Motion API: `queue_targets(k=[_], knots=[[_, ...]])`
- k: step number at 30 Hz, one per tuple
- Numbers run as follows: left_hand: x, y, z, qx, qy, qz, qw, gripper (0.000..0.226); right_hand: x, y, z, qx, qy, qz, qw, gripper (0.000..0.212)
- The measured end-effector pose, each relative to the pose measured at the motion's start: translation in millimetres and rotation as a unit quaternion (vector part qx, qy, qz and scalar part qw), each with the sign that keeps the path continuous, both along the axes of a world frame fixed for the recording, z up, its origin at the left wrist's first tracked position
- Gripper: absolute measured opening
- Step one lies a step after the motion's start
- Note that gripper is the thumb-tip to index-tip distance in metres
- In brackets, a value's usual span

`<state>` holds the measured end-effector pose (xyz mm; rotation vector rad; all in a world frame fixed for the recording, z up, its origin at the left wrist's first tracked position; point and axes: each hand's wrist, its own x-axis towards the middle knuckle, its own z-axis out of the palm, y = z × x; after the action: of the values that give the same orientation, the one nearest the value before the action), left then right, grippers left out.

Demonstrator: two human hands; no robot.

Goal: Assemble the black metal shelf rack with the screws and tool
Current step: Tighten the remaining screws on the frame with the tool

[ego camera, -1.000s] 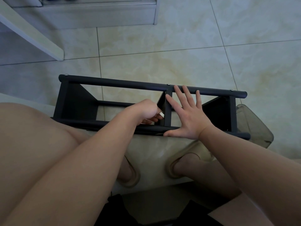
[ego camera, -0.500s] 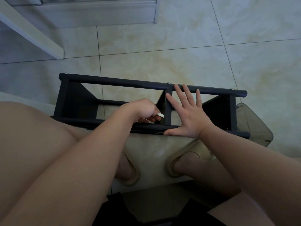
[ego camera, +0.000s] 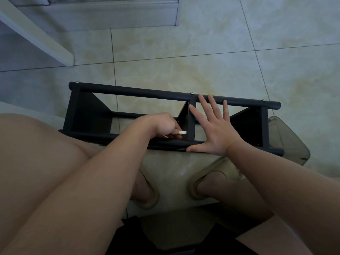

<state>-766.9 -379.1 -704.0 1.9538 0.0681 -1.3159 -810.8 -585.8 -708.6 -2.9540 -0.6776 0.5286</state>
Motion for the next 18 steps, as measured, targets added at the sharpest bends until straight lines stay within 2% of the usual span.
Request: queue_targets(k=[14,18], knots=[[3.5,0.5,0.6,0.067,-0.049,-0.084,0.993,0.025,-0.6,-0.2,-2.4,0.007,-0.007,-0.002,1.0,0.126],[7.3,7.5,2.5,0.056,-0.064,-0.039,0.996,0.015,-0.8,-0.7,-3.6,0.01,-0.01,0.0,1.0,0.126]])
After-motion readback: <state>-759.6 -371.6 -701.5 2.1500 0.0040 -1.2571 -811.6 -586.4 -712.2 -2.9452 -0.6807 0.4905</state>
